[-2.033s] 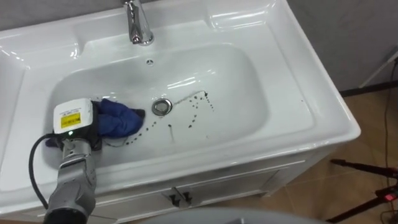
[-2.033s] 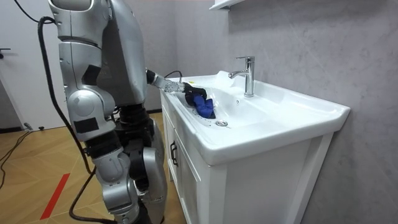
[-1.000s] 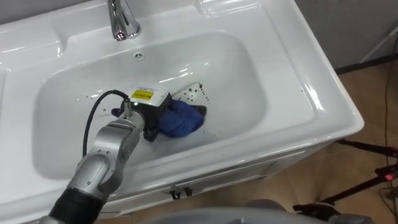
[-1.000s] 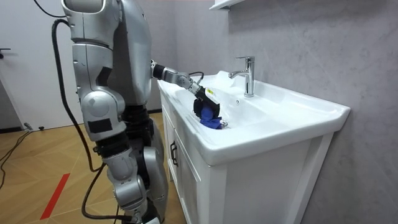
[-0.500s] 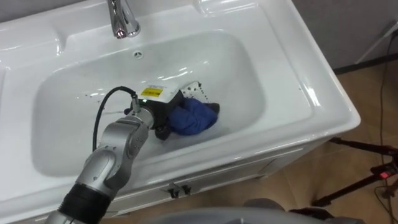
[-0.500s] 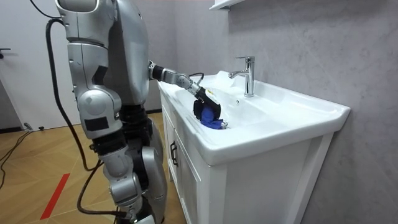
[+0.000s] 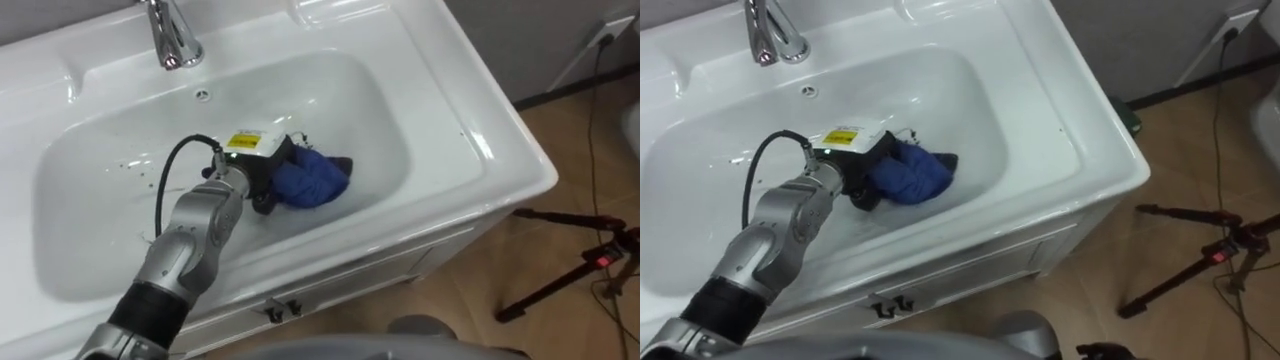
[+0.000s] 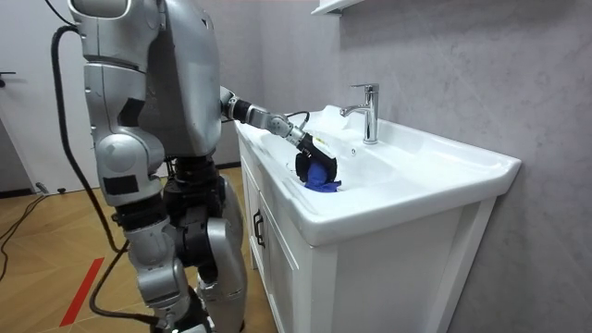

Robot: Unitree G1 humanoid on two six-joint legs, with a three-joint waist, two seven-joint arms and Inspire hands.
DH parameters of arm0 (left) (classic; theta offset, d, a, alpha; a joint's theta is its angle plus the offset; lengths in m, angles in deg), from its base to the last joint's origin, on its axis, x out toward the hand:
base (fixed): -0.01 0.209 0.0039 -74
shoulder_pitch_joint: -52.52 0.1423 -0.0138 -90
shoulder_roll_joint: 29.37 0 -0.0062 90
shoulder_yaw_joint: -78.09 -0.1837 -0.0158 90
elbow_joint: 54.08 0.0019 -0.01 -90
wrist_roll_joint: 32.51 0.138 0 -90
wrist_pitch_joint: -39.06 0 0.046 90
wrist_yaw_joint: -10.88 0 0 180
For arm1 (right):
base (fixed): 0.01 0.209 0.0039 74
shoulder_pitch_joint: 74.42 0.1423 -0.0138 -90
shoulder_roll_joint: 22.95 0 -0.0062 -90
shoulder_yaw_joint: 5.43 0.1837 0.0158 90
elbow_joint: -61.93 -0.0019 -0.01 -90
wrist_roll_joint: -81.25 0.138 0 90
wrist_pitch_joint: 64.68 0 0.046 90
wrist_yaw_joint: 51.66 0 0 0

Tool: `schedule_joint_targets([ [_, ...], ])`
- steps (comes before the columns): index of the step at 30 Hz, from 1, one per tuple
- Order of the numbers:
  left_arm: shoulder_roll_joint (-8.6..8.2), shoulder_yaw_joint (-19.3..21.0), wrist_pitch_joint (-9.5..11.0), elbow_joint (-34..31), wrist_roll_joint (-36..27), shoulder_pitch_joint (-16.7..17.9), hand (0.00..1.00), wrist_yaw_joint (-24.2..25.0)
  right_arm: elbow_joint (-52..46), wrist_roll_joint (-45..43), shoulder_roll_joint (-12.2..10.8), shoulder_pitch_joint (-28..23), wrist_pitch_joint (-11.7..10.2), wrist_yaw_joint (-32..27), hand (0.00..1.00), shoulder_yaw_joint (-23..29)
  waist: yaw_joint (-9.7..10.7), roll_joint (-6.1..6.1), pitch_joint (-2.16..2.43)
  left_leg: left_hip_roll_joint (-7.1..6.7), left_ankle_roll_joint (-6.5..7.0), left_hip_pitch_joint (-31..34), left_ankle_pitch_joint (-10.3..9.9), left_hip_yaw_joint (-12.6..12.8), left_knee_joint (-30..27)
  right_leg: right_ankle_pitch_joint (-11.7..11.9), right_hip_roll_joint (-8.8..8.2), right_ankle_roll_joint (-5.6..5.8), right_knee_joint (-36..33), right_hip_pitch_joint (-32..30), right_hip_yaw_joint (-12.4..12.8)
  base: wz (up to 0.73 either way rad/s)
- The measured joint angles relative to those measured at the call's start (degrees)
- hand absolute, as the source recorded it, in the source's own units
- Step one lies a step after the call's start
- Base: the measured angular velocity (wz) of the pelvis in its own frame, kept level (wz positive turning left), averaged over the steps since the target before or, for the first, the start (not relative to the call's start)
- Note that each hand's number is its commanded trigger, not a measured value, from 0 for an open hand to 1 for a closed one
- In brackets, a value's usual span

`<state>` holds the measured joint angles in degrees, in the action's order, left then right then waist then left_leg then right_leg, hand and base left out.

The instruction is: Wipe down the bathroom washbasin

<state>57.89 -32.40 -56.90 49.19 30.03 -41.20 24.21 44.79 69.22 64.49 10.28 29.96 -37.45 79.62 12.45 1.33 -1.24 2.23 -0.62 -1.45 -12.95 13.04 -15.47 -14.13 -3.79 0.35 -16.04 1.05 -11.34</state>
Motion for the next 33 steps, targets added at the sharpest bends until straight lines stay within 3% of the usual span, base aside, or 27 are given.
schedule_joint_targets([
  [5,-1.38,0.44,-0.41,4.85,0.54,-1.69,1.0,-2.99,0.02,0.27,-0.22,-1.18,0.68,-1.5,0.0,0.1,-0.09,-0.22,-0.04,0.14,0.0,-1.22,0.0,1.81,0.09,-0.01,0.11,-0.02,-0.75,0.04,1.68,-0.16],
  [12,-2.73,2.44,-1.16,10.57,-0.08,-3.2,1.0,-8.22,-0.89,0.48,-2.42,-1.81,2.78,-3.44,0.0,0.74,0.6,-1.74,0.08,0.41,0.18,-1.77,-0.11,2.66,0.09,0.32,0.63,0.02,-0.68,-0.04,3.34,-0.09],
  [24,-3.12,4.29,-1.09,17.71,-1.81,-6.83,1.0,-11.8,-1.98,3.1,-2.45,-3.07,3.0,-3.61,0.0,1.28,1.74,-0.82,0.67,1.25,0.55,-1.4,-0.64,4.23,-0.02,1.16,1.36,-0.21,-0.74,-1.11,4.38,-0.06],
  [33,-3.16,7.71,-1.12,19.96,-1.67,-6.92,1.0,-16.01,-3.6,3.72,-2.44,-4.62,3.43,-4.09,0.0,1.92,1.61,-1.4,0.35,1.55,0.34,-1.07,-0.79,5.59,0.12,1.17,1.93,-0.33,-1.05,-2.25,6.35,-0.09],
])
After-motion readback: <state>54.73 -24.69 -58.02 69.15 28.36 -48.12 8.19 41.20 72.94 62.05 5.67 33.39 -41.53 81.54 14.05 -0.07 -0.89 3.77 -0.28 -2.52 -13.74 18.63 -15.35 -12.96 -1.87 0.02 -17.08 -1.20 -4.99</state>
